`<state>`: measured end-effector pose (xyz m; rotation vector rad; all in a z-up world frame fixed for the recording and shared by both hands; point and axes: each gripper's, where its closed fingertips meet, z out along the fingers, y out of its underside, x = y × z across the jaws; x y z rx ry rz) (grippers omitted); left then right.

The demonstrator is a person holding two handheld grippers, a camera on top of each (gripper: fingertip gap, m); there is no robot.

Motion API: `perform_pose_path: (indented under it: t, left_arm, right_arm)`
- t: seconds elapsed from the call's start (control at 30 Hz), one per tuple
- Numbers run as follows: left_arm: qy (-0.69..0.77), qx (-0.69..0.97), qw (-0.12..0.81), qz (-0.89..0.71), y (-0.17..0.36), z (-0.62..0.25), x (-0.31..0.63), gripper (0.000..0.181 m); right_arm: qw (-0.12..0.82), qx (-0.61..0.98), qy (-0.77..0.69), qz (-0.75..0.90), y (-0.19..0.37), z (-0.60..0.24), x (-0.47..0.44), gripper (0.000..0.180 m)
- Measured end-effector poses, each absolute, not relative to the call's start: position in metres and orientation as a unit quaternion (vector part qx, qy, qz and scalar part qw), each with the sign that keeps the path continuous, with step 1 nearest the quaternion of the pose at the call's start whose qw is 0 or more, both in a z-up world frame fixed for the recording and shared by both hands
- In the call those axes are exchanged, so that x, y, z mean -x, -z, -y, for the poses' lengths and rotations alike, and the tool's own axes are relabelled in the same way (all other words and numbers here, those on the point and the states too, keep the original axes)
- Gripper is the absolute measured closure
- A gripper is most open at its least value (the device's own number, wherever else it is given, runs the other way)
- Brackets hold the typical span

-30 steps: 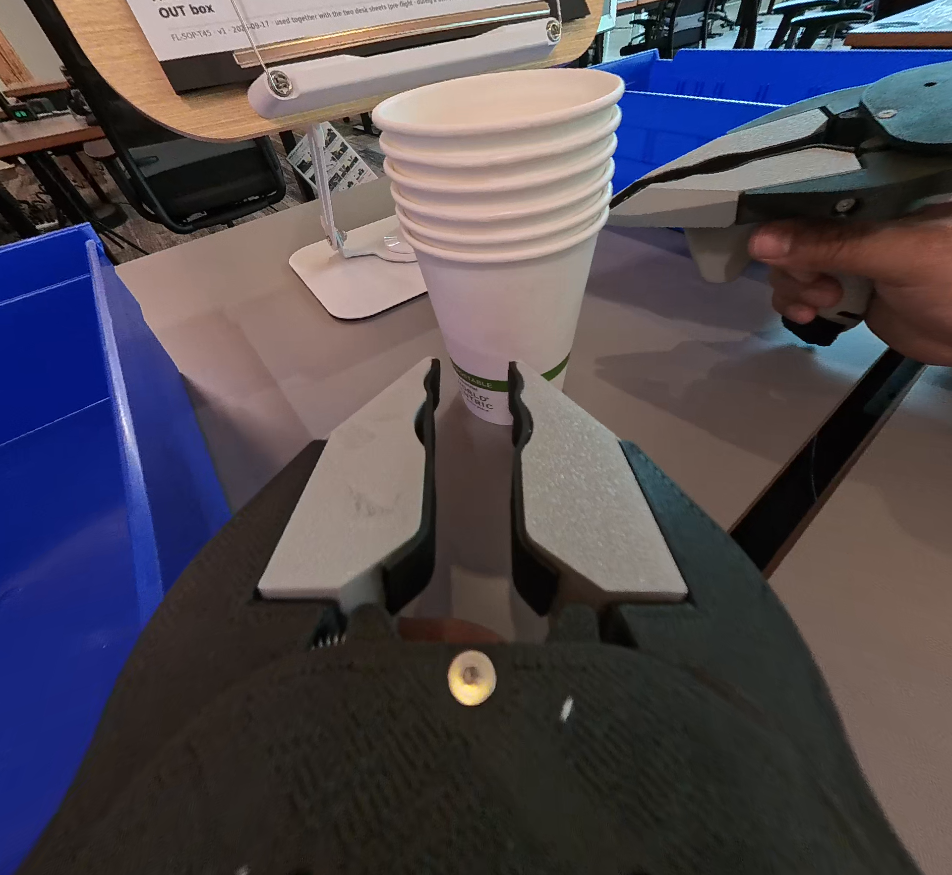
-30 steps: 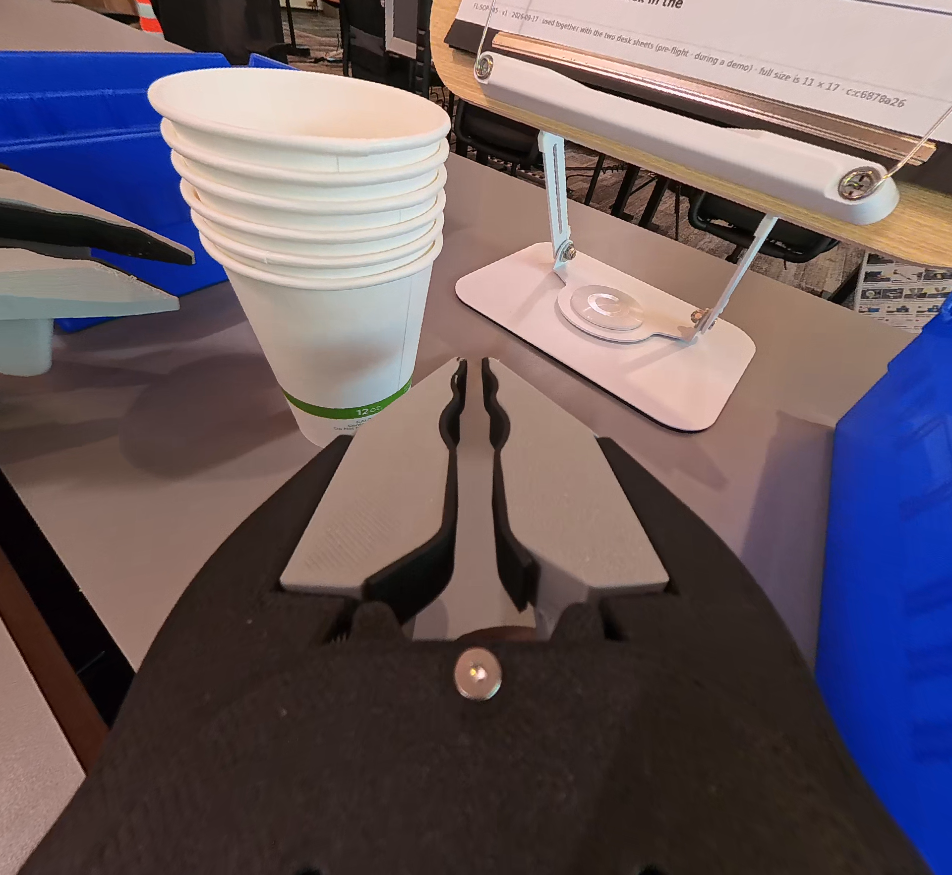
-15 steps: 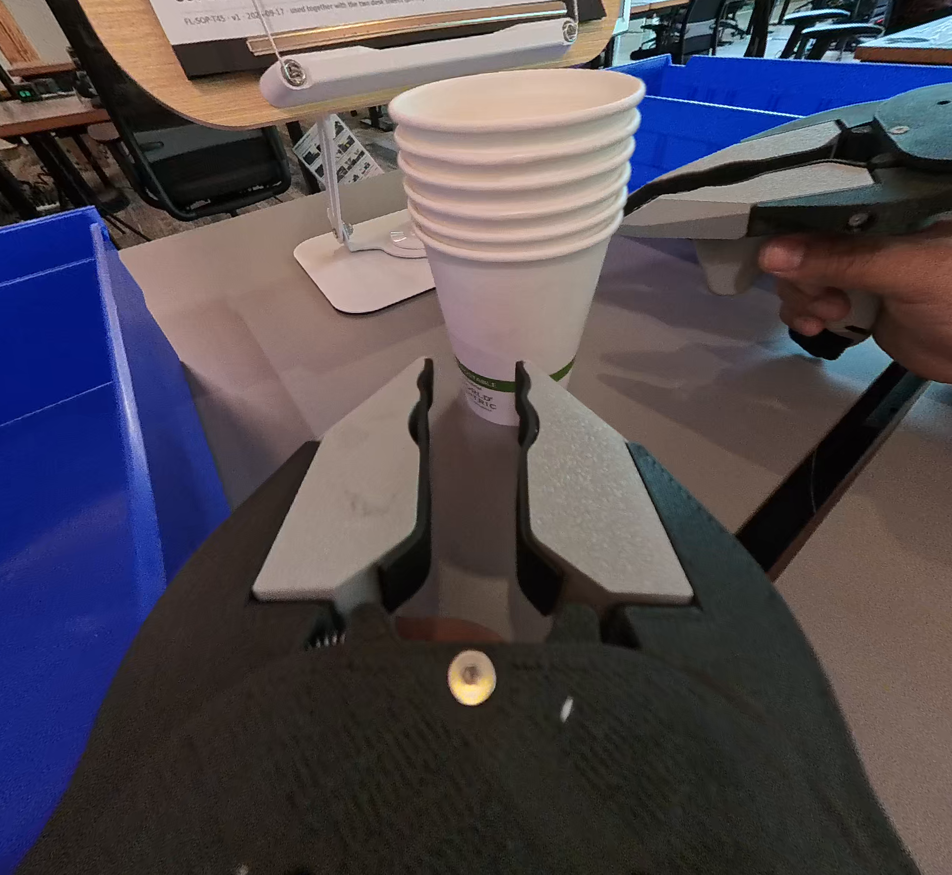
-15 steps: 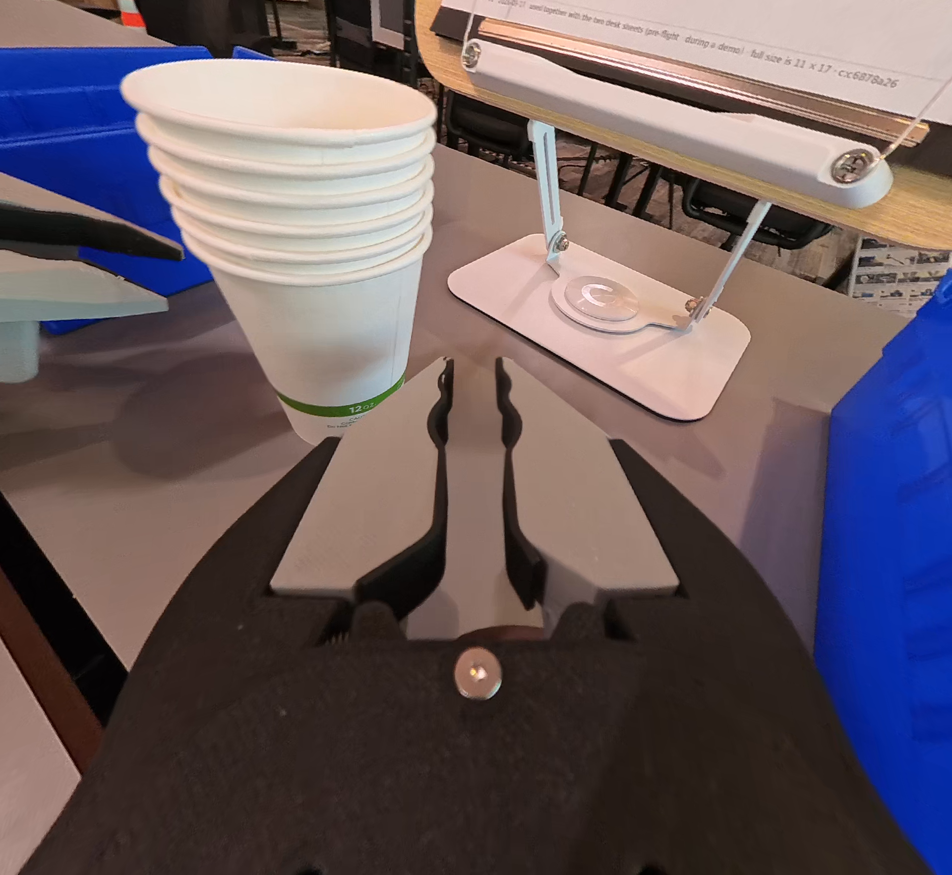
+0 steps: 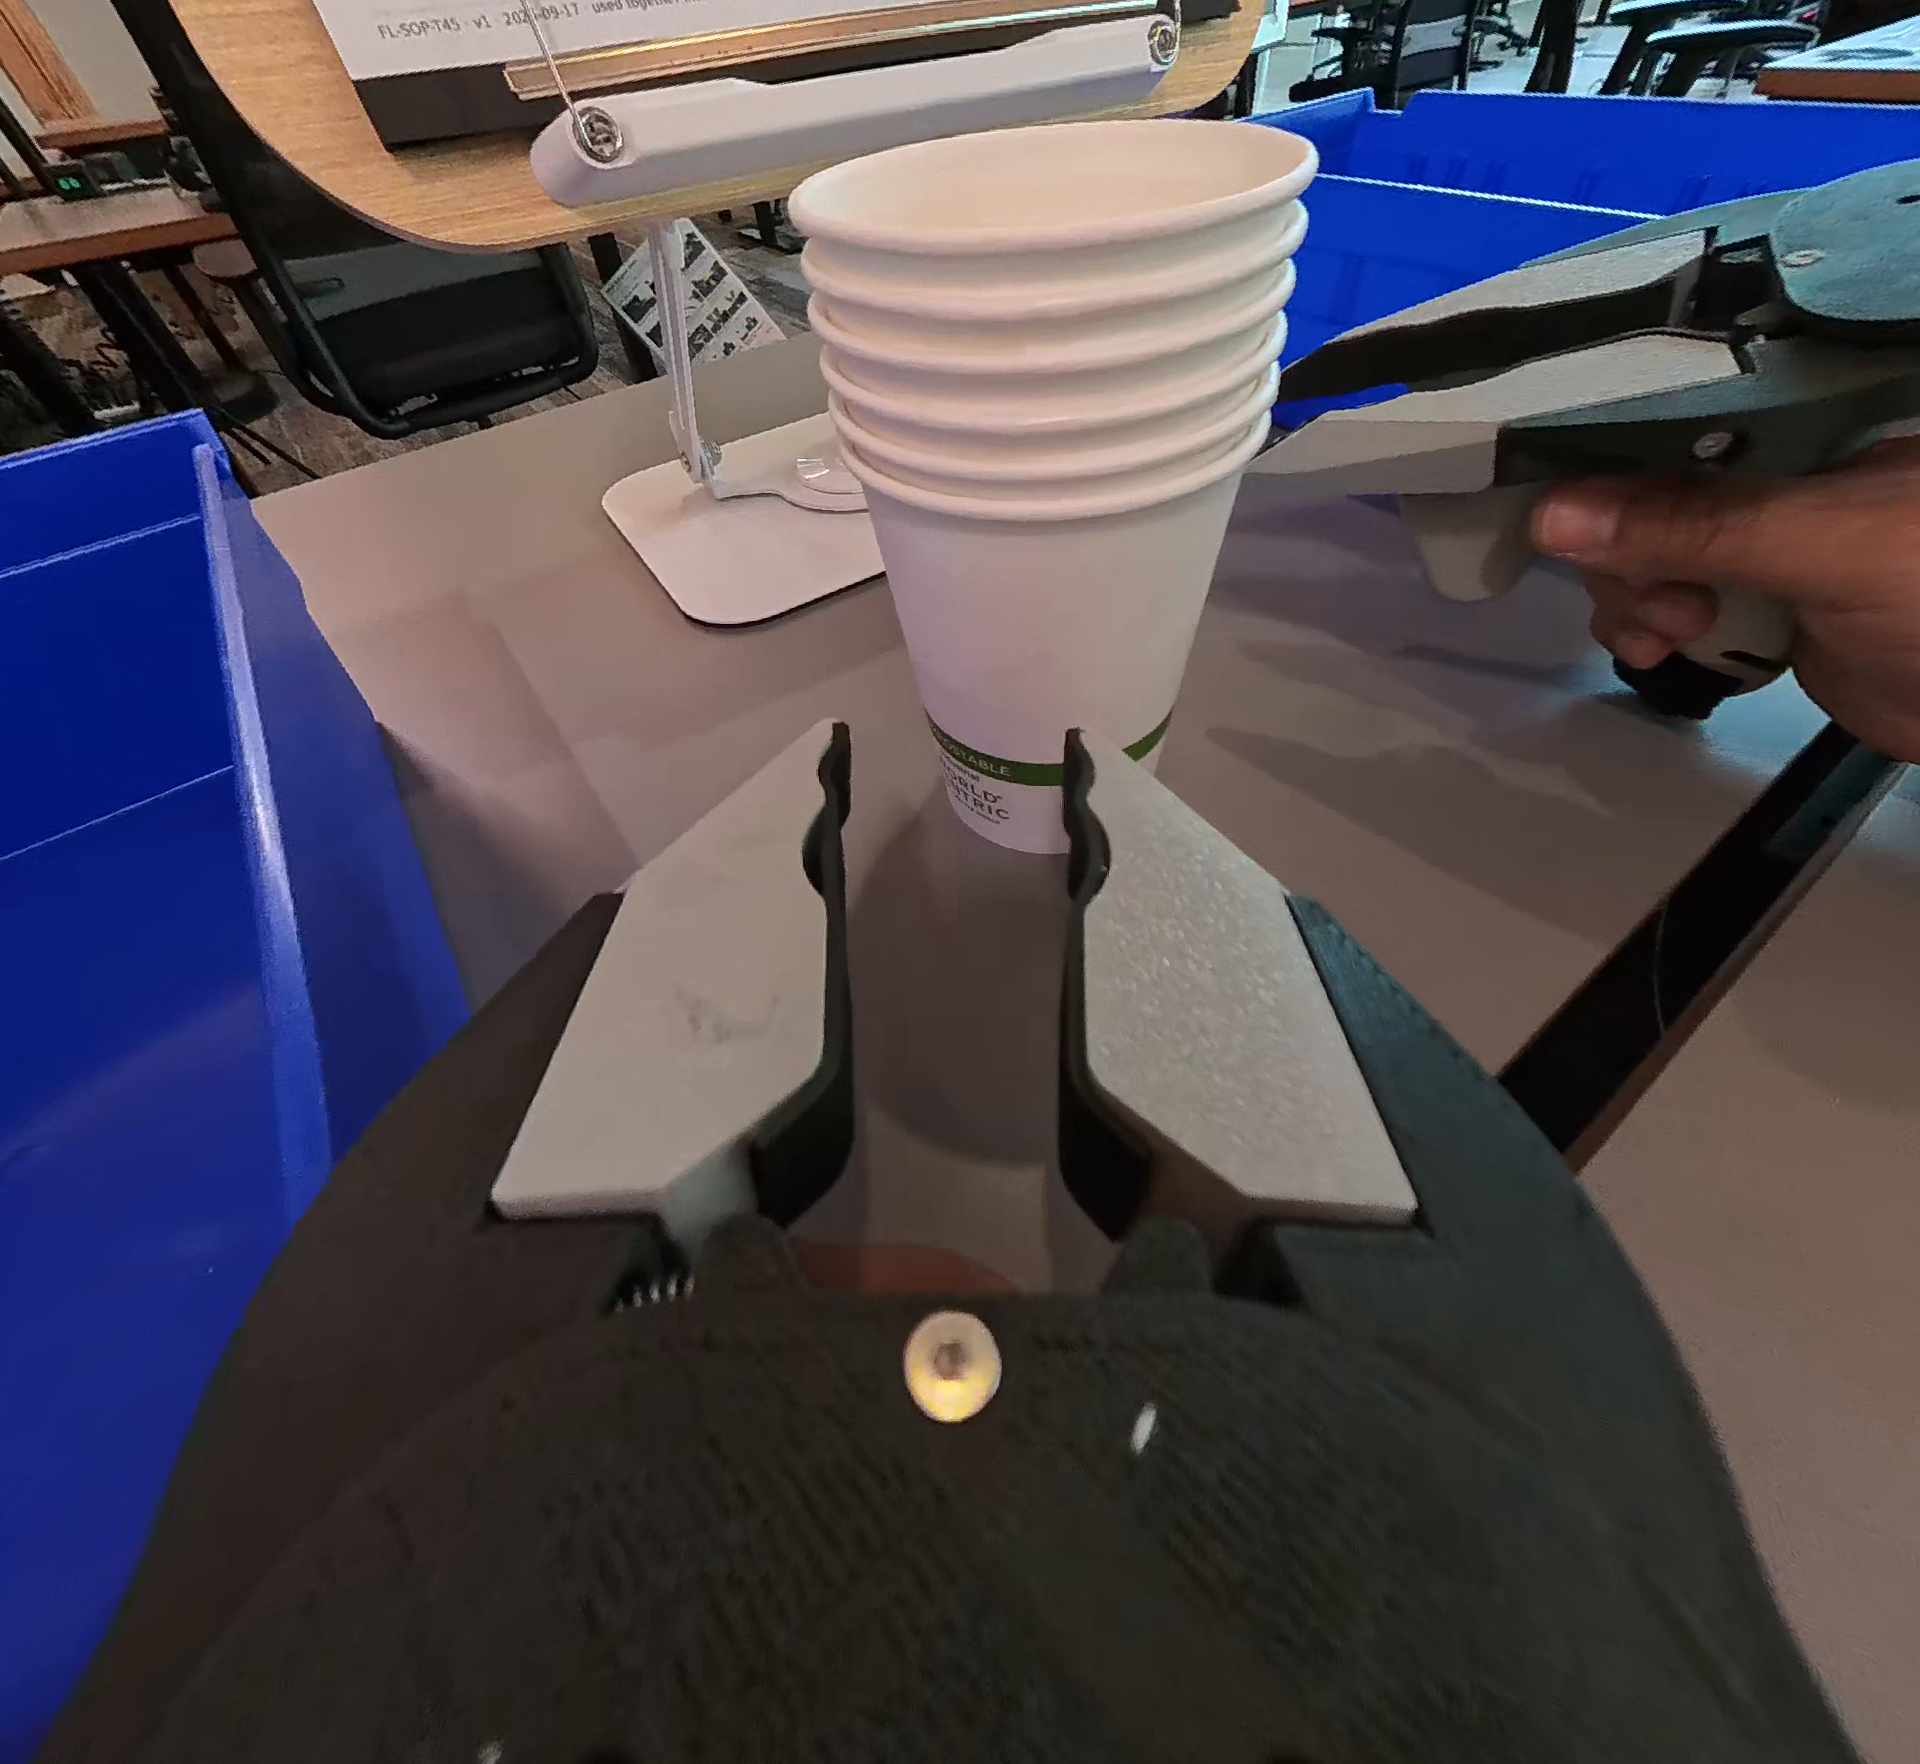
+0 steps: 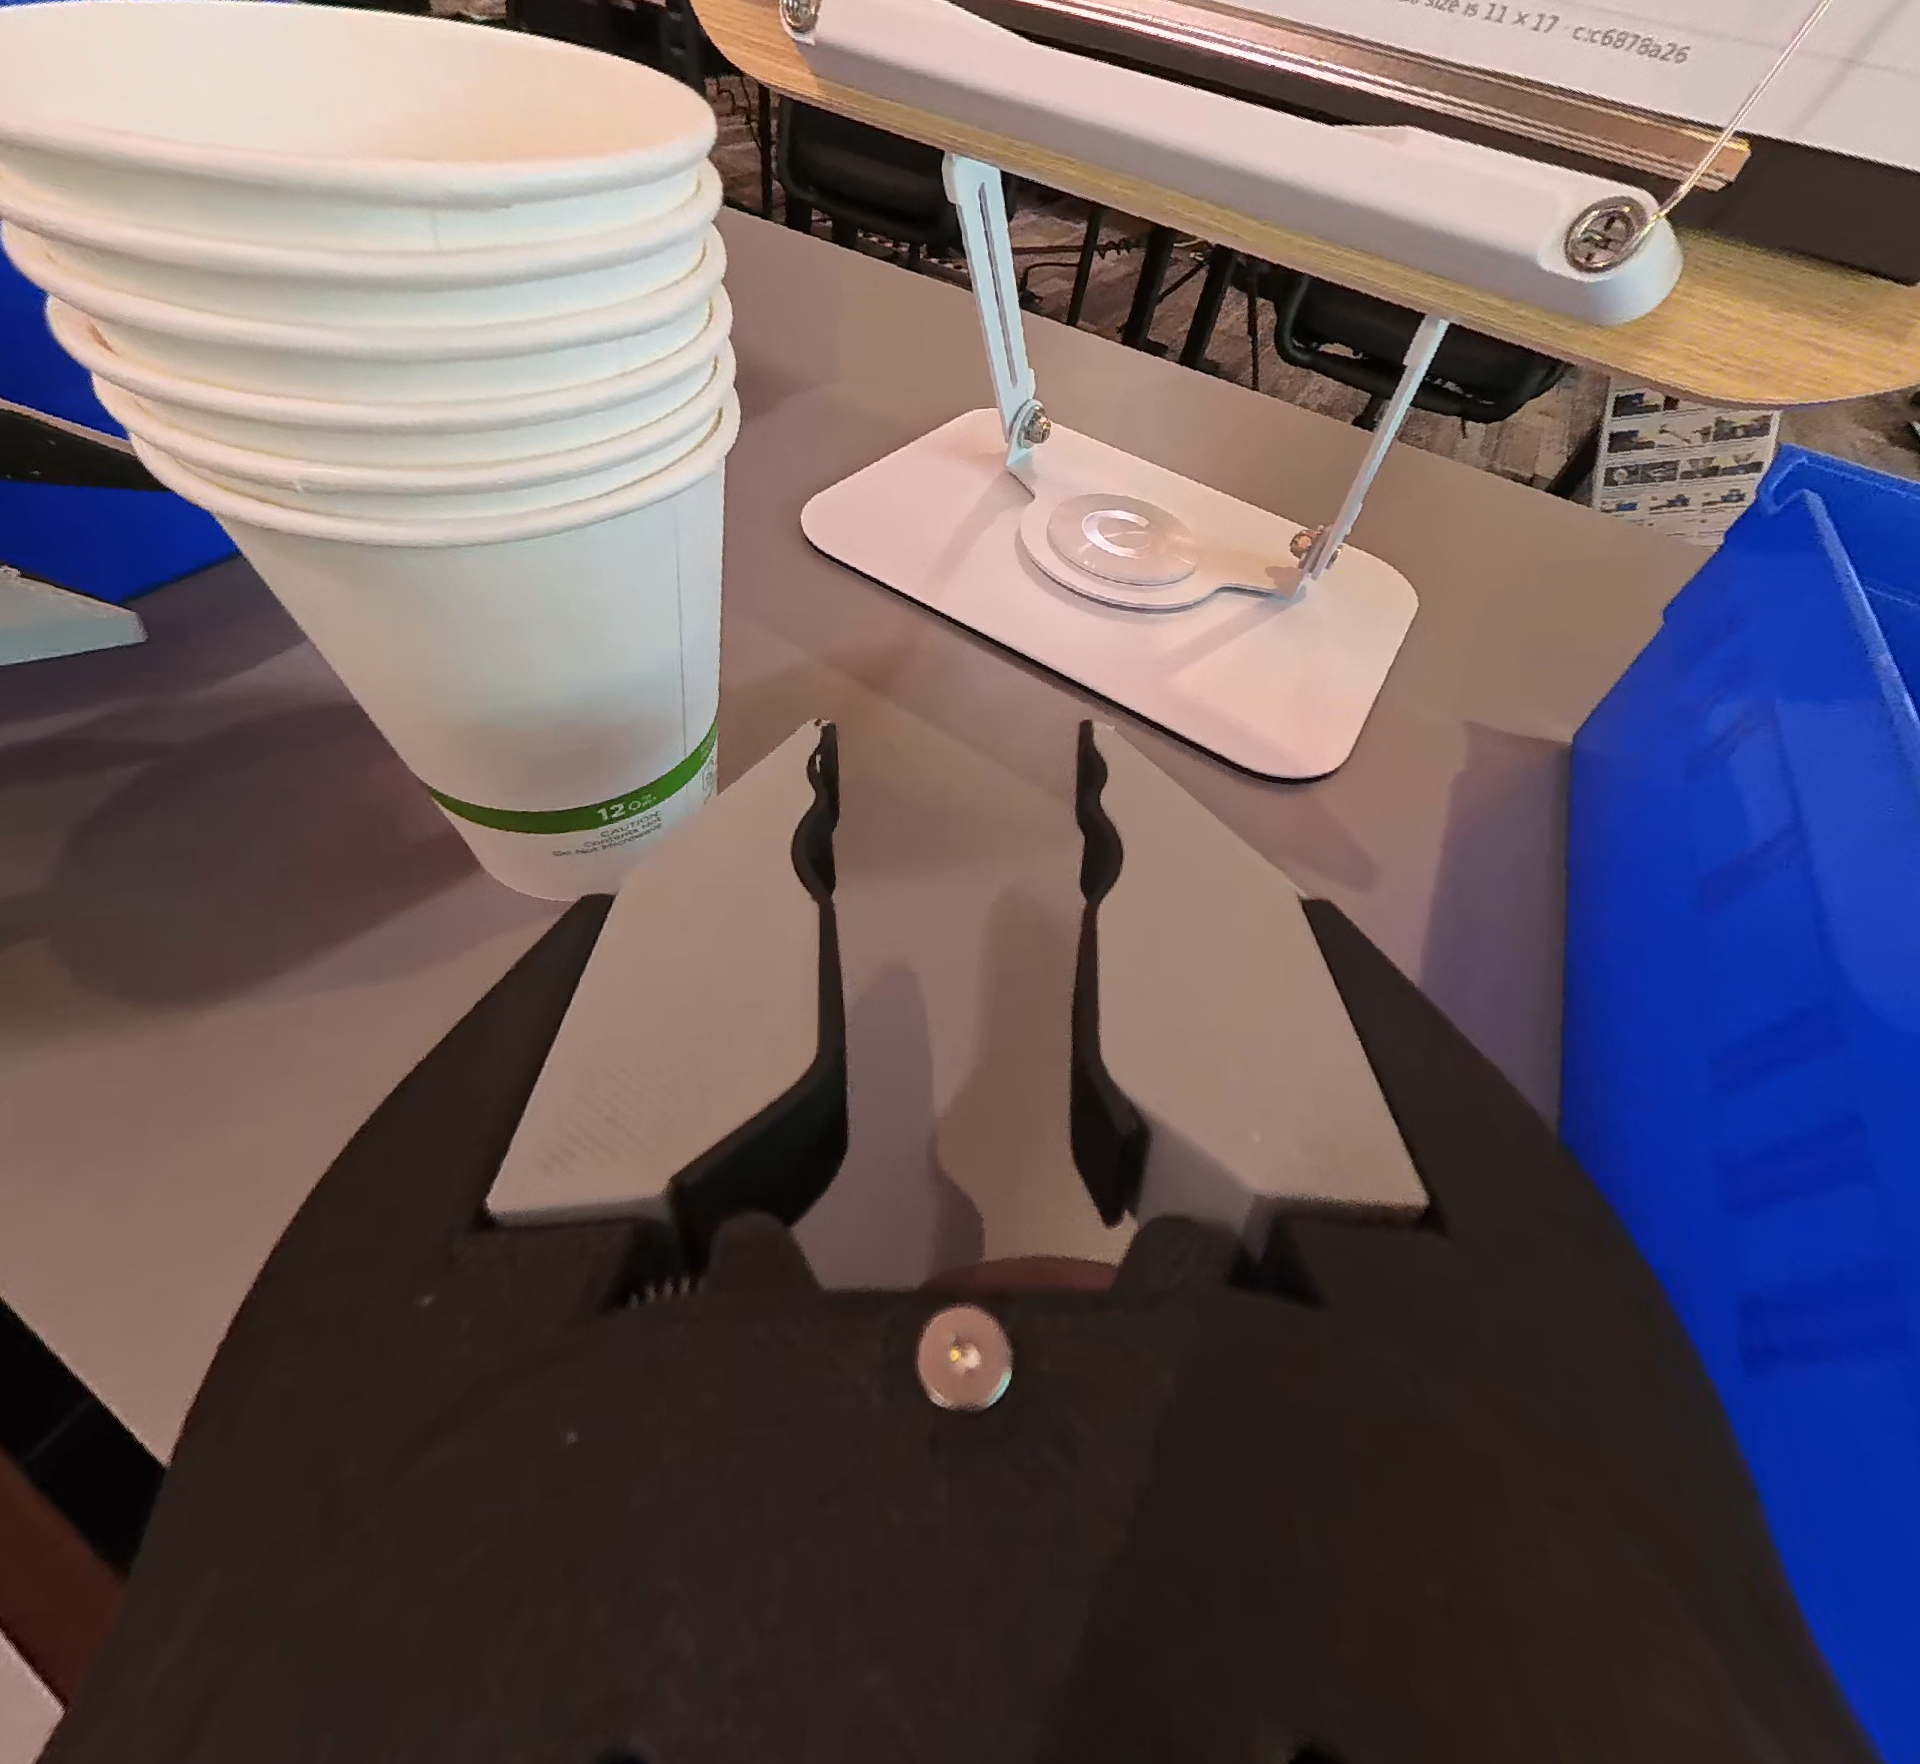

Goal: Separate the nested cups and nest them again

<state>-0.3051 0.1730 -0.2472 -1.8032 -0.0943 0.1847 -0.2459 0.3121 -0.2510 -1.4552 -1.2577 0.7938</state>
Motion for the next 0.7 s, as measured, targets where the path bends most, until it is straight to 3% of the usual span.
perform_pose_path:
  t: [0.7]
  left_arm:
    - [-0.088, 0.788, 0.608, 0.03, 0.249, -0.174, 0.303, 0.133]
  right_arm:
    - [0.491, 0.584, -0.355, 0.541, 0.25, -0.296, 0.252, 0.126]
